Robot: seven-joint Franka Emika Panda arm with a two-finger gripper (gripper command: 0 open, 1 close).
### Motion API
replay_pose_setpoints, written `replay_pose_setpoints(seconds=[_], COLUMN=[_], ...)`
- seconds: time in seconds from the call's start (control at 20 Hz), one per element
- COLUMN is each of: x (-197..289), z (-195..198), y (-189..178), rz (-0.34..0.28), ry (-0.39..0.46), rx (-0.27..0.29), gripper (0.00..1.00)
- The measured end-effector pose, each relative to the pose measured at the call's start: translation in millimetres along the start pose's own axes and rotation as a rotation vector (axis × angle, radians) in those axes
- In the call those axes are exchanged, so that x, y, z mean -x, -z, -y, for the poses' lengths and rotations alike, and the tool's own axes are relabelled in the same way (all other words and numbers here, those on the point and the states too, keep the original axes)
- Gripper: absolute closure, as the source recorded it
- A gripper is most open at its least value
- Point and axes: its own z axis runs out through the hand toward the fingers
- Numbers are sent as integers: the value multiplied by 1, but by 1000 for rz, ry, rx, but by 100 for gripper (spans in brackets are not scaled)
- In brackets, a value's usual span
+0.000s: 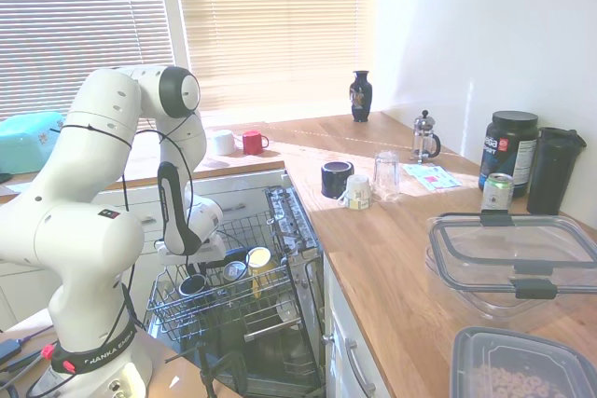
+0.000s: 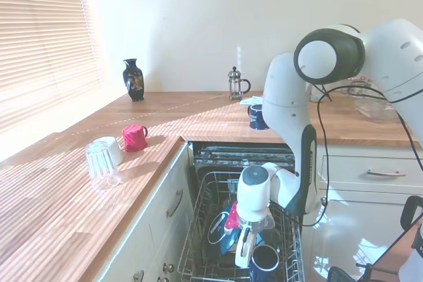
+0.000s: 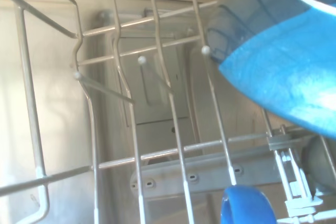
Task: Unload the blue mug from the dishwasher
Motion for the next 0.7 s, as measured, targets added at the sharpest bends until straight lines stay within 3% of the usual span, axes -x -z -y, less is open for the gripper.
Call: replay_pose_setpoints(seconds=[0.3, 0.7], x=[-7, -13], z=[2, 35], y=[19, 63], rz=[31, 34], ry=[-43, -71], rx=[21, 74], gripper=[100, 100])
